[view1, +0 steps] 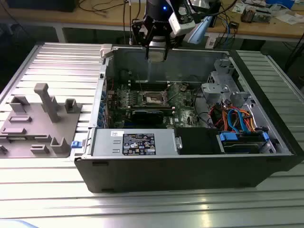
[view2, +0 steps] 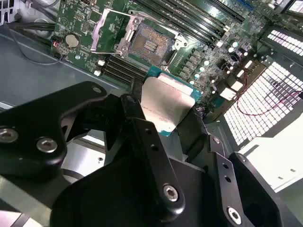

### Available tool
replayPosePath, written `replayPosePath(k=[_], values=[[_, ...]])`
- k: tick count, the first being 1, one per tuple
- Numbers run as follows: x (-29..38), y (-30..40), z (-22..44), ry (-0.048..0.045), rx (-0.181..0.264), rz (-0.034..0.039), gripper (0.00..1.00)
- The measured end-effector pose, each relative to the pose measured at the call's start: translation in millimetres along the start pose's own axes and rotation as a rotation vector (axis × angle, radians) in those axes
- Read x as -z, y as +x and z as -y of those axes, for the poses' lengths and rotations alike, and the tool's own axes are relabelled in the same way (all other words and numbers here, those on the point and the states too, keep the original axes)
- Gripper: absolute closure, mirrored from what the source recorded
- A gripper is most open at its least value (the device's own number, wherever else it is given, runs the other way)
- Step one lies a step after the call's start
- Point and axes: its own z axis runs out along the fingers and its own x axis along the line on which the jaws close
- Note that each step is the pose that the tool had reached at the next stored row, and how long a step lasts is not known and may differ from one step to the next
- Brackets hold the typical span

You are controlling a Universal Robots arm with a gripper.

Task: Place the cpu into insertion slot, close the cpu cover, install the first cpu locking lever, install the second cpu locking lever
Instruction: 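Place the cpu into insertion slot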

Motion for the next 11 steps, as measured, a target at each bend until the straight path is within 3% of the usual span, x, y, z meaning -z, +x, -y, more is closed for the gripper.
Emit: replayPosePath(k=[7,11], values=[[0.0,0.0,0.0,0.0001,-0.001,0.0,0.46],[-0.4,0.0,0.0,0.0028,-0.055,0.0049,0.46]])
